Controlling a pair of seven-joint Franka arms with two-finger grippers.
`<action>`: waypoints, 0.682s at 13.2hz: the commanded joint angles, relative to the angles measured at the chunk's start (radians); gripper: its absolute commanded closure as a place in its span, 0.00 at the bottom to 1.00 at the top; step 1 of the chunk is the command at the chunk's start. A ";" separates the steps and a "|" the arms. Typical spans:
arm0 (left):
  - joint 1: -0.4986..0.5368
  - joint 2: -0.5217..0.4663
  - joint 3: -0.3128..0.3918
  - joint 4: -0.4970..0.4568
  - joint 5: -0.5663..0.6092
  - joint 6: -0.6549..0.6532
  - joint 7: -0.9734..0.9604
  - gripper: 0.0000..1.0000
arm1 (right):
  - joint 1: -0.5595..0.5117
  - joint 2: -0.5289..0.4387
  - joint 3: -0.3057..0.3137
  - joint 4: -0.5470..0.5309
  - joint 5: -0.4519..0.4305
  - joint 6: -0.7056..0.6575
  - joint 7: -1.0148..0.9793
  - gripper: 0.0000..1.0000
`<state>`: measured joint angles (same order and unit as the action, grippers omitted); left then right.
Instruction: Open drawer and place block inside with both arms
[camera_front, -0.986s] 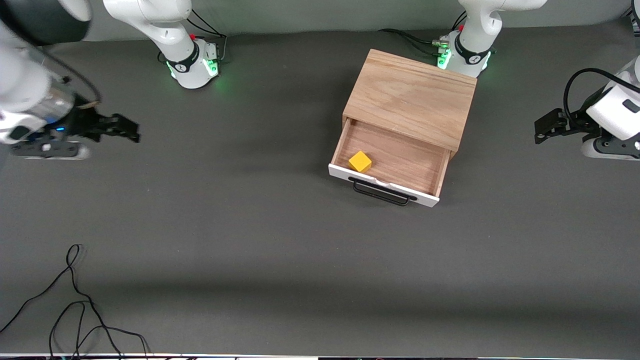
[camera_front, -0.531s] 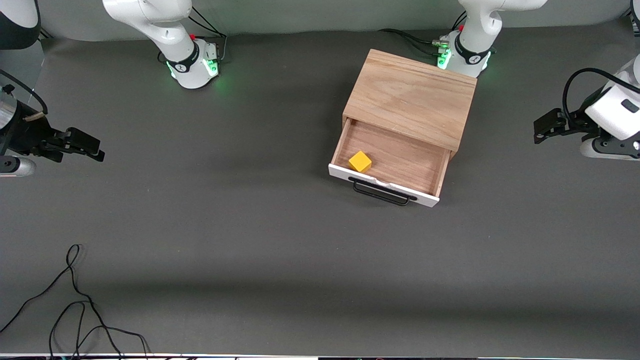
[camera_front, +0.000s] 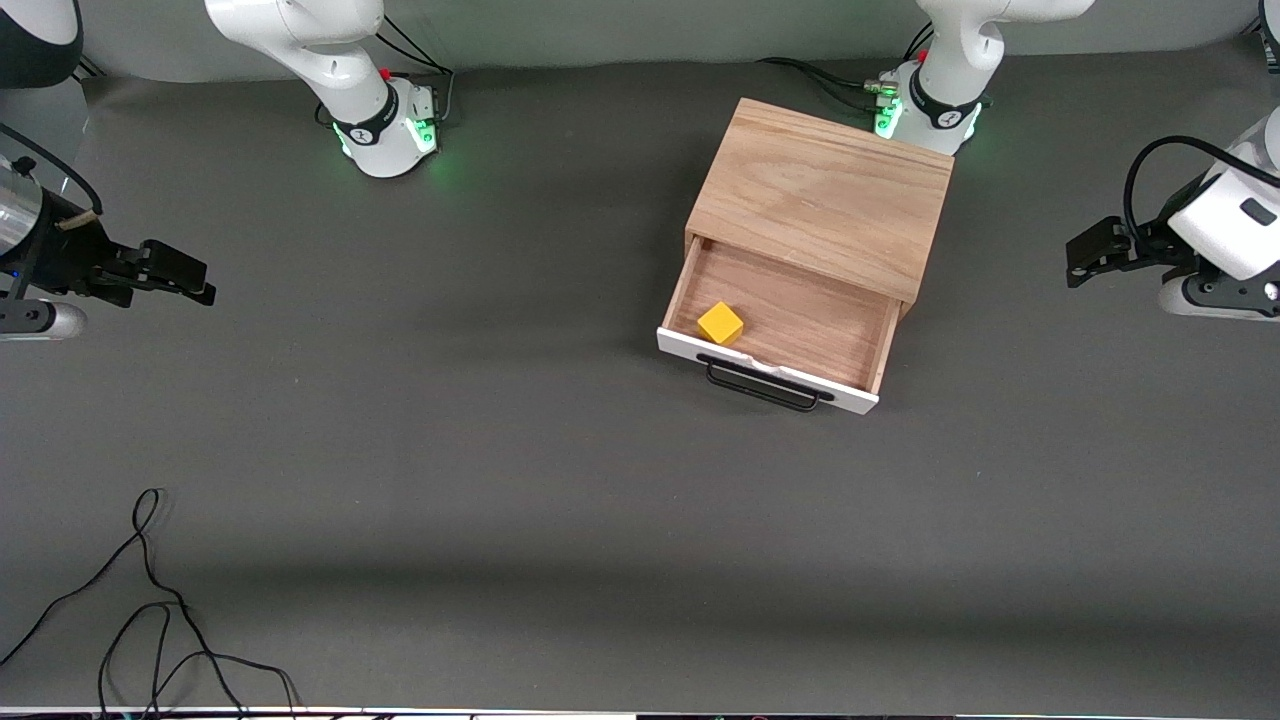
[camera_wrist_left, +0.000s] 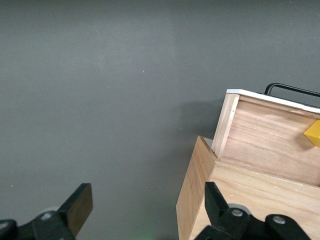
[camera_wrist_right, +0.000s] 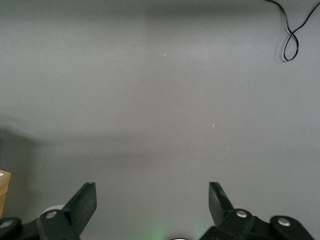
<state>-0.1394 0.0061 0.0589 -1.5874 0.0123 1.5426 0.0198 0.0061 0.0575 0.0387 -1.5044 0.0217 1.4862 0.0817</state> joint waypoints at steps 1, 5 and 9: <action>-0.017 0.000 0.010 0.007 0.014 -0.013 -0.004 0.00 | 0.009 0.001 -0.013 0.000 0.000 0.000 -0.020 0.01; -0.019 0.000 0.010 0.006 0.014 -0.010 -0.001 0.00 | 0.008 0.004 -0.013 0.012 -0.014 0.000 -0.020 0.01; -0.014 -0.005 0.009 0.003 0.008 -0.004 0.014 0.00 | 0.014 -0.004 -0.013 0.001 -0.016 0.000 -0.011 0.01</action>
<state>-0.1401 0.0062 0.0589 -1.5875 0.0123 1.5426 0.0216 0.0078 0.0615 0.0351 -1.5035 0.0182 1.4882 0.0817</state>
